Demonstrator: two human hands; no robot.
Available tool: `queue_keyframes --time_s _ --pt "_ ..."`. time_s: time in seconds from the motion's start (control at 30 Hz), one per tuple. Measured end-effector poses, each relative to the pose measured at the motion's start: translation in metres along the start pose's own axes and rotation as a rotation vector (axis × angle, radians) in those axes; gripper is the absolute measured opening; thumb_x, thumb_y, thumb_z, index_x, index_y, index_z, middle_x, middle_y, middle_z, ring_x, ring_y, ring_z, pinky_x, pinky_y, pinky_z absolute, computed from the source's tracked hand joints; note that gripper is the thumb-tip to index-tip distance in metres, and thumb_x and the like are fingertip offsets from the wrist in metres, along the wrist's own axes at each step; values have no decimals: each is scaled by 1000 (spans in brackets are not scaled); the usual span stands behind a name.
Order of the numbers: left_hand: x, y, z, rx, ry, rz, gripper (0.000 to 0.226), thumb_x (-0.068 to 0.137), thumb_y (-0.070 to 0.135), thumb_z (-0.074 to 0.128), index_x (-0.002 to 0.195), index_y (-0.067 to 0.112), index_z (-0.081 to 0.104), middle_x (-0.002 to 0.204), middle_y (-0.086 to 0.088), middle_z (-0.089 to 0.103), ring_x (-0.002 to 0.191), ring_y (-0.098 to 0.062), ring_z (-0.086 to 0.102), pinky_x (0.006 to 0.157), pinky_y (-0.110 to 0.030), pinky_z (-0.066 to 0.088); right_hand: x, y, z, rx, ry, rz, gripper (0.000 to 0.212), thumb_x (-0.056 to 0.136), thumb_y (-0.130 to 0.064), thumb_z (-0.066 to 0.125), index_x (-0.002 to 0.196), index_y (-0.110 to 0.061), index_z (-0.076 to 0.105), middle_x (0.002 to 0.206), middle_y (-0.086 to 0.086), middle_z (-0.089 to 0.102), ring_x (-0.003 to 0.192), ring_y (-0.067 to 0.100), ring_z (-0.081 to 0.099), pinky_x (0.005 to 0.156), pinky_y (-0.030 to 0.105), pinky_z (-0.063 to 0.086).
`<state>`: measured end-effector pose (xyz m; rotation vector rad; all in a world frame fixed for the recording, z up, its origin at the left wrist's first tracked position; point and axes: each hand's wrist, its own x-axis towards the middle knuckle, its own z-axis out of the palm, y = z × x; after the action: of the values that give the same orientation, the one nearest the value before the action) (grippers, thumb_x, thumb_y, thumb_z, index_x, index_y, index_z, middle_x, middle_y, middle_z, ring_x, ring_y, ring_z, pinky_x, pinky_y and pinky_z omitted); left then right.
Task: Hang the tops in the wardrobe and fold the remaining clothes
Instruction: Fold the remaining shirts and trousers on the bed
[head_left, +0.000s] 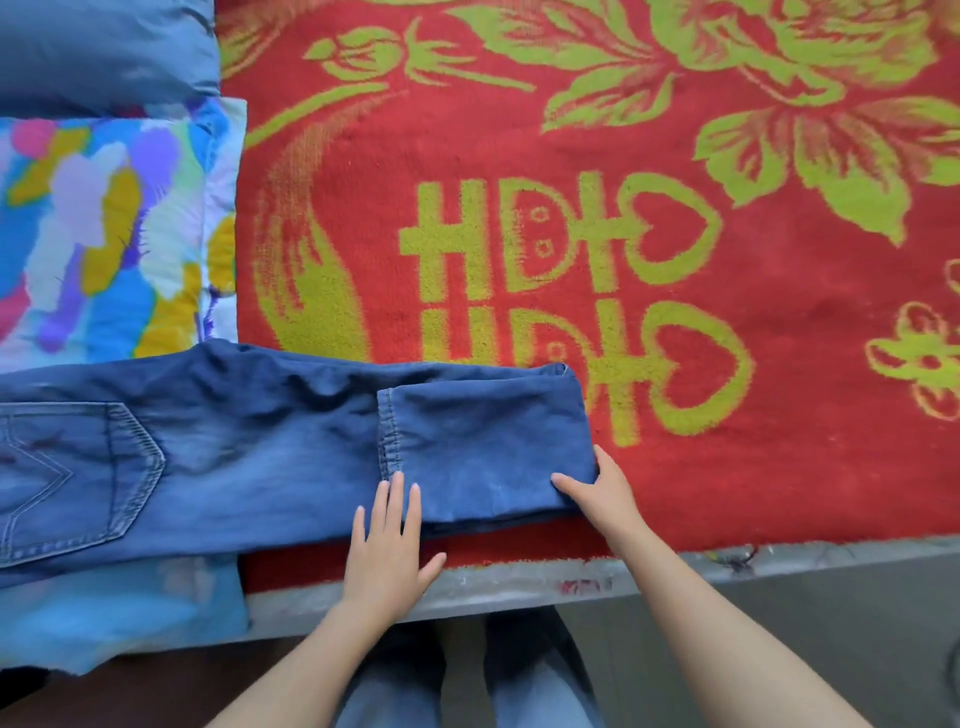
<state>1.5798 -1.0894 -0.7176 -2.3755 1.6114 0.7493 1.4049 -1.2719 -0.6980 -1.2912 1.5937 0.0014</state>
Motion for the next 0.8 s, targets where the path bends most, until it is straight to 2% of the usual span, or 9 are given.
queue_keyframes --time_s 0.1,0.17,0.23,0.4,0.5,0.57,0.67,0.73,0.8 --pt "10 11 -2 -35 -7 4 113 51 63 79 136 1 37 144 -20 33 125 -37 48 90 -48 48 0 -30 -21 260 61 54 19 72 6 70 85 -5 62 84 13 64 61 15 51 48 18 41" --pt "20 32 -16 -131 -56 7 104 79 62 58 149 4 9 155 -16 -5 144 -33 13 113 -45 21 -6 -59 -43 259 129 40 18 70 8 68 71 -7 58 71 7 56 57 16 44 40 17 35" --pt "35 54 -30 -261 -104 39 95 88 59 46 149 12 -10 154 -10 -23 145 -25 -10 117 -38 3 -15 -90 -67 255 251 16 23 68 5 68 63 -11 51 64 4 48 62 22 44 47 23 35" --pt "47 85 -67 -602 -147 68 84 89 45 53 151 15 5 159 -6 -3 145 -22 9 115 -40 20 -67 -159 -54 -146 512 -239 12 75 -16 59 87 -13 55 86 7 60 84 30 53 72 34 40" --pt "28 50 -50 -998 90 -24 56 76 32 48 125 4 48 126 -9 54 116 -26 51 92 -36 46 -106 -181 13 -351 328 -542 46 83 -32 60 123 -11 53 119 10 55 113 30 49 93 40 38" --pt "10 6 -28 -1401 269 -298 38 74 18 47 107 1 57 112 -16 63 100 -30 59 84 -29 48 -121 -180 61 -625 -11 -645 60 89 -48 50 139 -16 38 134 7 44 129 26 34 102 42 28" --pt "-16 -63 -23 -1856 579 -923 26 98 16 39 111 3 56 120 -21 57 98 -31 56 82 -35 46 -114 -156 114 -850 -465 -540 58 96 -53 32 146 -25 26 156 2 15 144 22 3 113 52 7" --pt "-26 -90 -28 -1780 676 -1094 39 101 25 31 129 2 46 122 -16 53 108 -32 54 91 -38 40 -96 -131 124 -829 -463 -445 53 98 -47 32 146 -26 28 158 0 9 145 21 -1 114 51 6" --pt "-34 -98 -39 -1317 759 -990 44 99 23 41 138 2 40 137 -19 45 124 -34 45 102 -40 32 -82 -112 119 -759 -313 -440 48 98 -39 37 144 -24 33 156 1 16 144 19 7 113 42 15"
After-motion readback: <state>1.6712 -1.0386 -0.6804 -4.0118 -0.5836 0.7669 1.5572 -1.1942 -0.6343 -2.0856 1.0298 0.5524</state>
